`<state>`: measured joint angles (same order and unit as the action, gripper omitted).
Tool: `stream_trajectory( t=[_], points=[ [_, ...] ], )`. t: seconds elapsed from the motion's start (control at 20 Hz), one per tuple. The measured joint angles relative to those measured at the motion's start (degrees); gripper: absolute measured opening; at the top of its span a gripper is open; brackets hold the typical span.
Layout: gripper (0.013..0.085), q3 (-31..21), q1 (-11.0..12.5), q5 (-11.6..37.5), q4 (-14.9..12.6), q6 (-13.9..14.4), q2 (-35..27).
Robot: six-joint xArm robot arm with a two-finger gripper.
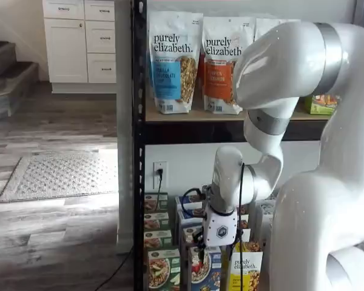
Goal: Pick up the blue and white box that is on the bottom shelf, the second box from the left
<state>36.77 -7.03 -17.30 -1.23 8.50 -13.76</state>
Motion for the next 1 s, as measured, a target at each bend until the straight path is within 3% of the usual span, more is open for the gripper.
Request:
stream_trajectory(
  t=[0.45,0.65,0.8,1.0],
  points=[
    [0.085,3.4,2.7,0.4,-3.0,0.2,-4.1],
    [0.085,4.9,3.3,2.2,-2.8,-0.6,-6.4],
    [0.085,6.5,3.4,3.0,-1.1,-2.4,-8.3],
    [0.085,9.4,3.5,2.6,-1.6,-1.9,-11.1]
  ],
)
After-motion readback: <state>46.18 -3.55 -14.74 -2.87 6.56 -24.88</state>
